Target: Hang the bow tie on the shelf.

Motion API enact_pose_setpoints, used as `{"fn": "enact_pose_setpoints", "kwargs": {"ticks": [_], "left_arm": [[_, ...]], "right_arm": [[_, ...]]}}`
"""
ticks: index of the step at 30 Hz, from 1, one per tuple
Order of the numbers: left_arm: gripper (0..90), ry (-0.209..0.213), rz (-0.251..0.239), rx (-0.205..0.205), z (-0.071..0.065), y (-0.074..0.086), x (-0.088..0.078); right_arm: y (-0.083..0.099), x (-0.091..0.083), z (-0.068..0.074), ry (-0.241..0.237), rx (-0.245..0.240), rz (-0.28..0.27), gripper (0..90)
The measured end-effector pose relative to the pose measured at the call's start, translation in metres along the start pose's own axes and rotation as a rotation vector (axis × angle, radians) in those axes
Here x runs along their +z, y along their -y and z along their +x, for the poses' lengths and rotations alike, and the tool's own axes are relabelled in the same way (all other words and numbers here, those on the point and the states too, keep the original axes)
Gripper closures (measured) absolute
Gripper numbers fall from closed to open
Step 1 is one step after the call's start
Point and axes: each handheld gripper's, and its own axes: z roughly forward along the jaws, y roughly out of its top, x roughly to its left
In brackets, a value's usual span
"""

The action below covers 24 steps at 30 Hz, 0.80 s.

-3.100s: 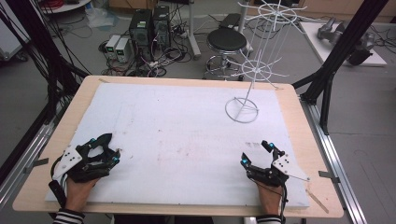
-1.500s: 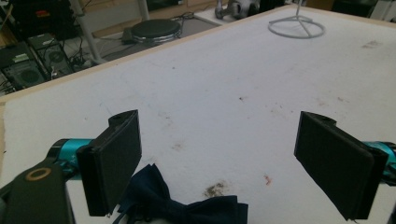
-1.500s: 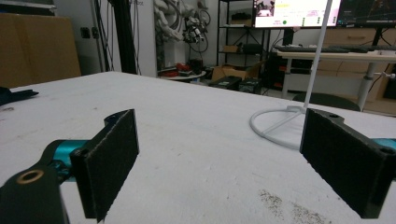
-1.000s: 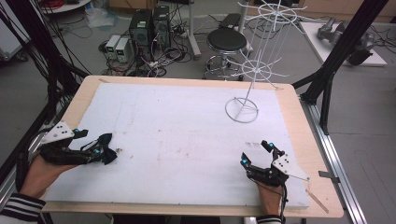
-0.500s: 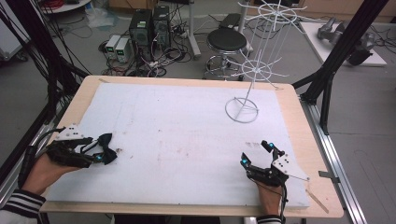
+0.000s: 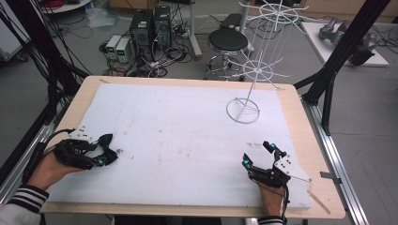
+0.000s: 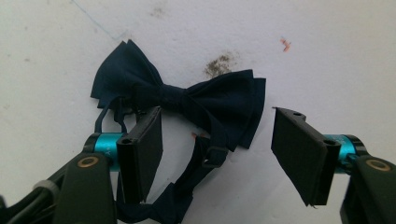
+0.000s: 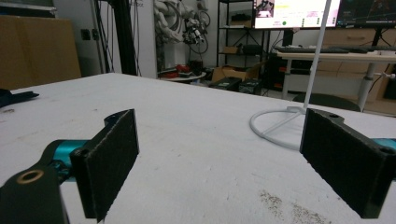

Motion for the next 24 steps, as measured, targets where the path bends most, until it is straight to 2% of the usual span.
{"fn": "enact_pose_setpoints", "kwargs": {"ticks": [5, 7, 10, 24], "left_arm": [[42.4, 0.005, 0.049, -0.005, 0.002, -0.002, 0.001], [47.7, 0.005, 0.074, -0.001, 0.003, -0.002, 0.002], [50.3, 0.007, 0.101, -0.004, 0.004, -0.001, 0.004], [68.4, 0.008, 0.161, -0.011, 0.005, -0.004, 0.011]], "right_arm": [[0.000, 0.000, 0.000, -0.001, 0.004, 0.000, 10.7], [0.000, 0.000, 0.000, -0.001, 0.004, 0.000, 10.7], [0.000, 0.000, 0.000, -0.002, 0.003, -0.001, 10.7], [0.000, 0.000, 0.000, -0.003, 0.005, -0.002, 10.7]]}}
